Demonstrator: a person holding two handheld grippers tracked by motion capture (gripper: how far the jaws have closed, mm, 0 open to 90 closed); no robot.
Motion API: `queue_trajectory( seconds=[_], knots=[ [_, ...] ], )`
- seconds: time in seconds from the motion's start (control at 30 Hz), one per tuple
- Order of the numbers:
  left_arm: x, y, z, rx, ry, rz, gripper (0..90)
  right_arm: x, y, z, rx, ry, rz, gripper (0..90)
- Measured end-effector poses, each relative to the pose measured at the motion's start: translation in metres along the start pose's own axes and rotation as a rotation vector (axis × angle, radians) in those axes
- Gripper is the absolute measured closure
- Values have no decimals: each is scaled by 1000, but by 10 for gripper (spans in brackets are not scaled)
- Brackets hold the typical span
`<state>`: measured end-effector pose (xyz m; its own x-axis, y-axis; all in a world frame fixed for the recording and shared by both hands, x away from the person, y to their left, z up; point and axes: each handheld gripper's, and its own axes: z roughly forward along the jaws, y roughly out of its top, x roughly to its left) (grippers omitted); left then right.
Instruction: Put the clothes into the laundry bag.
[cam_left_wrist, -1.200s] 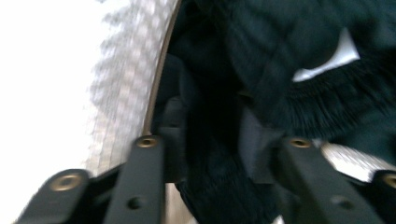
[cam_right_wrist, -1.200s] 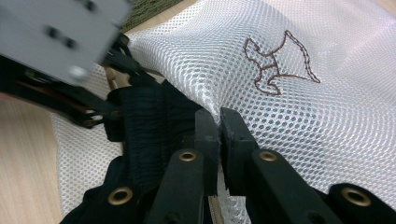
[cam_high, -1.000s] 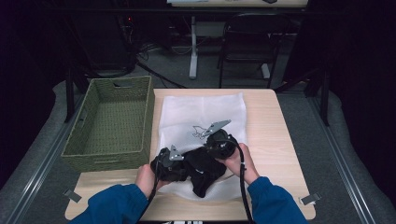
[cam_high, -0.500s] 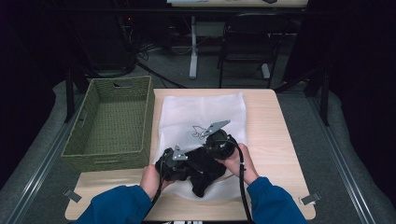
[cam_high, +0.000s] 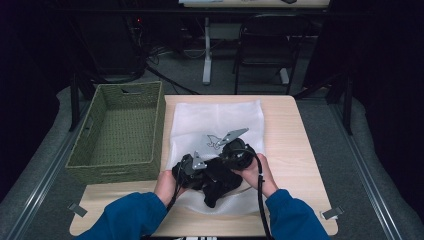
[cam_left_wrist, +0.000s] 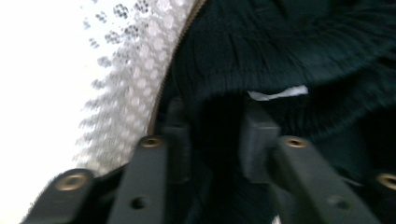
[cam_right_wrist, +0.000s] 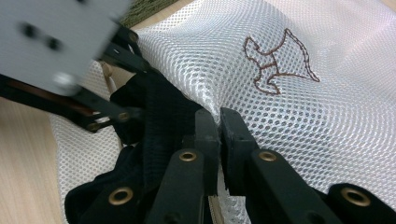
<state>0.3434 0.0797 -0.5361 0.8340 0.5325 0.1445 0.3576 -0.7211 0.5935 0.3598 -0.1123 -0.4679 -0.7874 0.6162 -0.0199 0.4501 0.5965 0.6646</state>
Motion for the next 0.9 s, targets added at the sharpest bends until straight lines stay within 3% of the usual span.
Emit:
queue_trajectory(
  seconds=[0.1,0.2,0.47,0.67,0.83,0.9],
  knots=[
    [0,-2,-11,35,-63,-41,524,1,1,-1,-3,-5,-13,871],
    [-1,-4,-22,34,-96,-64,471,1,1,0,1,-5,-13,871],
    [-13,-9,-47,-41,-141,-72,353,0,1,-1,2,-8,-8,872],
    [-39,-1,-33,-46,-202,-4,291,-1,1,0,5,-8,-7,871],
    [-53,4,-18,-15,-219,28,260,-1,0,0,6,-8,-9,870],
    [-58,5,-11,-7,-196,40,290,-1,0,0,7,-9,-4,871]
  ],
)
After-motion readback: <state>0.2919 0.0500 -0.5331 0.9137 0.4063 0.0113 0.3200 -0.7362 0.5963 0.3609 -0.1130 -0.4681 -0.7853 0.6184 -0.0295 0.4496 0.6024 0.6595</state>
